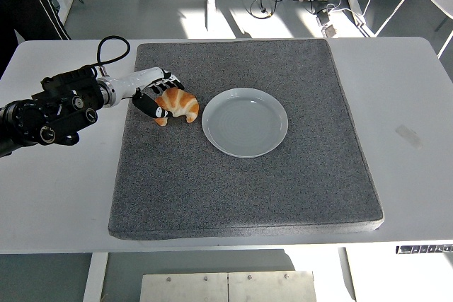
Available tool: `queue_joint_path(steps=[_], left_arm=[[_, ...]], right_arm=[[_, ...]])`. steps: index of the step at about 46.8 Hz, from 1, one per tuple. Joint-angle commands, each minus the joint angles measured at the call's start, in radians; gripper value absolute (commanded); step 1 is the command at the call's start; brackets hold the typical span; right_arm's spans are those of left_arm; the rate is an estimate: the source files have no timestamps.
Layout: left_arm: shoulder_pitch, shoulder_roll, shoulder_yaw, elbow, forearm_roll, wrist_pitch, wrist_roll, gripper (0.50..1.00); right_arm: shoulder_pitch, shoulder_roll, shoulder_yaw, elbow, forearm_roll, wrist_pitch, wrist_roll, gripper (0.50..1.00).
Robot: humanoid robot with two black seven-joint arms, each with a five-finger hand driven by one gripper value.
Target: Place the bread on the plate
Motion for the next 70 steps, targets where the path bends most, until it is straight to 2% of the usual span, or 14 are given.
queue_joint_path(steps=[1, 2, 3, 6, 17, 25, 40, 48, 57, 70], left_arm=[[-0.01, 0.0, -0.002, 0.0, -0.001, 0.0, -0.005, 0.583], [-0.012, 0.0, -0.002, 0.0, -0.001, 0.0, -0.006, 0.539], [-0.013, 0.0, -0.002, 0.0, -0.001, 0.0, -0.006, 0.518], [-0.016, 0.0, -0.002, 0.0, -0.001, 0.0, -0.006, 0.5], [-0.024, -0.002, 0.0, 0.0, 0.001, 0.0, -0.038, 0.5], [-0.075, 0.004, -0.008, -0.006, -0.016, 0.0, -0.077, 0.5], [-0.171, 0.012, -0.009, -0.087, -0.021, -0.051, -0.091, 0.5], [-0.17, -0.005, -0.006, -0.087, -0.019, -0.069, -0.1, 0.5], [-0.154, -0.08, -0.002, -0.084, -0.014, -0.069, -0.112, 0.5], [-0.147, -0.124, 0.034, -0.067, -0.007, -0.07, -0.13, 0.5]], right_arm=[[0.0, 0.0, 0.0, 0.001, 0.0, 0.0, 0.0, 1.0], [0.0, 0.0, 0.0, 0.001, 0.0, 0.002, 0.0, 1.0], [0.0, 0.0, 0.0, 0.001, 0.0, 0.0, 0.0, 1.0], [0.0, 0.0, 0.0, 0.001, 0.0, 0.0, 0.0, 1.0], [0.0, 0.0, 0.0, 0.001, 0.0, 0.0, 0.0, 1.0], [0.0, 0.0, 0.0, 0.001, 0.0, 0.0, 0.0, 1.0], [0.0, 0.0, 0.0, 0.002, 0.0, 0.0, 0.0, 1.0], [0.0, 0.0, 0.002, -0.002, 0.0, 0.0, 0.0, 1.0], [0.002, 0.0, 0.002, -0.002, 0.0, 0.0, 0.0, 1.0], [0.005, 0.0, 0.002, -0.001, 0.0, 0.0, 0.0, 1.0]])
